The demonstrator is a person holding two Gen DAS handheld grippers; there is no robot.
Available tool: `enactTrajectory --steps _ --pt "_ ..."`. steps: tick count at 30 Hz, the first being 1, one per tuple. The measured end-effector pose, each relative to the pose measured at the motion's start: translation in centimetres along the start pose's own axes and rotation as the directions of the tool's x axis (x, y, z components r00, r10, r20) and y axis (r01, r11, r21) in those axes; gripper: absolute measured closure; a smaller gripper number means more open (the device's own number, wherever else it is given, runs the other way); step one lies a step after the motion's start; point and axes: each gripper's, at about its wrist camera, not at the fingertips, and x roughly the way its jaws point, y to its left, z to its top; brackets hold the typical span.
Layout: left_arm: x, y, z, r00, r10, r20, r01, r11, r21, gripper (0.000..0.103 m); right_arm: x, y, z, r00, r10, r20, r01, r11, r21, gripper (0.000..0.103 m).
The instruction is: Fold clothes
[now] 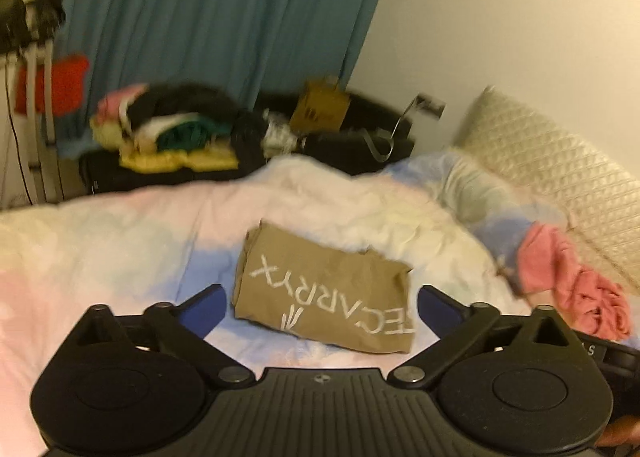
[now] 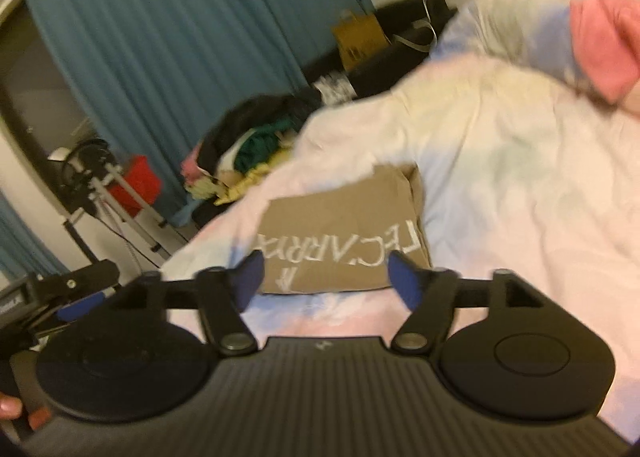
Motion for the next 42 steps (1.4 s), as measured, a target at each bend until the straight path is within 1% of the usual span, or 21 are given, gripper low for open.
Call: enactTrajectory --steps 1,3,7,10,12,15,20,25,26,29,32,34,36,42 --pt "-1.8 -0.3 -0.2 1.0 0.011 0.016 -0.012 1.0 0.01 0.0 -1.3 0.7 -0.2 1.0 0.004 0.009 -0.004 1.0 -0.018 0.029" --pt "-5.2 -0.9 -0.8 0.998 0.04 0.042 -0.041 0.999 0.033 0.0 -4.3 1.9 -0.7 0.999 0.008 0.039 -0.006 0.999 -0.047 0.02" --pt "-10.7 -1.6 -2.3 0.991 0.1 0.085 -0.105 0.992 0.065 0.0 -8.9 4.1 -1.8 0.994 0.016 0.104 -0.003 0.992 -0.124 0.021" --pt "-14.4 -2.0 -3.6 0.983 0.145 0.116 -0.155 0.984 0.084 0.0 -11.4 5.6 -3.1 0.992 0.028 0.126 -0.005 0.984 -0.178 0.021" --pt "-16.8 -2.2 -4.5 0.975 0.174 0.137 -0.188 0.978 0.096 0.0 -12.5 6.4 -4.0 0.99 0.031 0.141 -0.002 0.979 -0.204 0.021" --pt "-20.0 -2.7 -5.0 0.961 0.223 0.166 -0.241 0.965 0.099 0.0 -14.1 7.6 -5.3 0.987 0.032 0.159 0.008 0.97 -0.243 0.021" --pt "-22.2 -3.4 -6.1 0.94 0.255 0.225 -0.284 0.953 0.107 0.0 -15.5 8.7 -7.3 0.981 0.056 0.184 -0.005 0.963 -0.27 0.021" --pt "-24.4 -4.2 -7.2 0.916 0.284 0.284 -0.326 0.939 0.113 0.0 -14.4 9.1 -9.2 0.974 0.11 0.197 -0.05 0.956 -0.287 0.021" --pt "-24.3 -4.2 -7.6 0.918 0.272 0.288 -0.313 0.944 0.108 0.0 -14.2 9.1 -9.6 0.974 0.108 0.201 -0.045 0.954 -0.296 0.021" --pt "-23.0 -4.4 -9.0 0.931 0.246 0.269 -0.282 0.954 0.104 0.0 -13.4 8.7 -10.3 0.971 0.111 0.213 -0.035 0.943 -0.33 0.021" --pt "-21.0 -4.6 -10.7 0.937 0.238 0.258 -0.278 0.952 0.131 0.0 -12.0 7.6 -11.1 0.969 0.122 0.214 -0.046 0.943 -0.329 0.021" --pt "-19.8 -4.5 -11.6 0.938 0.237 0.254 -0.277 0.952 0.131 0.0 -10.8 6.5 -11.6 0.972 0.116 0.204 -0.052 0.954 -0.295 0.021" --pt "-18.8 -4.1 -12.1 0.937 0.235 0.258 -0.272 0.955 0.12 0.0 -9.8 5.5 -12.2 0.975 0.101 0.198 -0.041 0.958 -0.284 0.021" --pt "-17.5 -2.2 -13.4 0.931 0.266 0.25 -0.295 0.951 0.088 0.0 -8.8 4.3 -13.2 0.972 0.066 0.226 0.005 0.954 -0.301 0.021"
